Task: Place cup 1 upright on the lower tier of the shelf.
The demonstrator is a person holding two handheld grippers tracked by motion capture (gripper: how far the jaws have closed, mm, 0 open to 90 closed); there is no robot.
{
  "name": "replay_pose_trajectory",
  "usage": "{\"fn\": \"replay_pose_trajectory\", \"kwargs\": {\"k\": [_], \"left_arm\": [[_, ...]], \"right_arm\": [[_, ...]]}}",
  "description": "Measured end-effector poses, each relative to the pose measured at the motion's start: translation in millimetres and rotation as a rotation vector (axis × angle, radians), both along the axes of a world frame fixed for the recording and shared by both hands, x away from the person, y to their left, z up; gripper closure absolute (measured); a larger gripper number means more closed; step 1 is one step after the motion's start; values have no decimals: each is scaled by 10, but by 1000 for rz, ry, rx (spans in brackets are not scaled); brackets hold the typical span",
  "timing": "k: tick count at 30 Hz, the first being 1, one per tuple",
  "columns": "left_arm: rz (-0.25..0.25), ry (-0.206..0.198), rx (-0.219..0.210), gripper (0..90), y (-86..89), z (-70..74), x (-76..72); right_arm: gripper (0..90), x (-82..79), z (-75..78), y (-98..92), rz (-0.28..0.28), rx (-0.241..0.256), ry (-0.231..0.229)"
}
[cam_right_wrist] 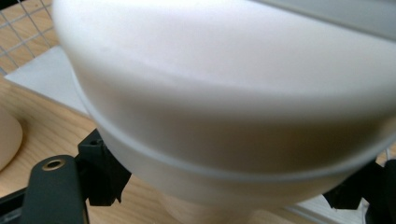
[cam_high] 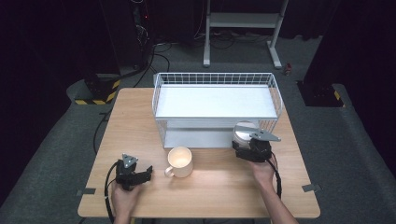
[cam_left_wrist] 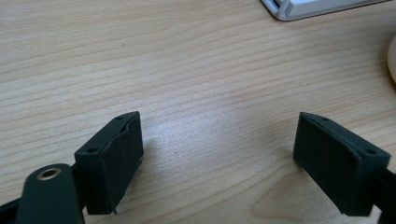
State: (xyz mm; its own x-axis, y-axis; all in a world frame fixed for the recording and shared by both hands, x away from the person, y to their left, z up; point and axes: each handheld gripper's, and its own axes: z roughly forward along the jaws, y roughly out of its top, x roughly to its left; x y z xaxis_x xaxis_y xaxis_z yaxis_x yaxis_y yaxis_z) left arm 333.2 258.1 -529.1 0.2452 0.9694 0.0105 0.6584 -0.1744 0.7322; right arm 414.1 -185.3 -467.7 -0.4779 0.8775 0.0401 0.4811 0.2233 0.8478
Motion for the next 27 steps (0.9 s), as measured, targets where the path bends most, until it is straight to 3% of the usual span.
{"fn": "replay_pose_trajectory", "kwargs": {"k": [16,27], "left_arm": [[4,1,1,161,-4,1,4],[4,1,1,162,-4,1,4]], "right_arm": [[187,236,-129,58,-29,-25,50],[188,348,-179,126,-36,-64,13]]}}
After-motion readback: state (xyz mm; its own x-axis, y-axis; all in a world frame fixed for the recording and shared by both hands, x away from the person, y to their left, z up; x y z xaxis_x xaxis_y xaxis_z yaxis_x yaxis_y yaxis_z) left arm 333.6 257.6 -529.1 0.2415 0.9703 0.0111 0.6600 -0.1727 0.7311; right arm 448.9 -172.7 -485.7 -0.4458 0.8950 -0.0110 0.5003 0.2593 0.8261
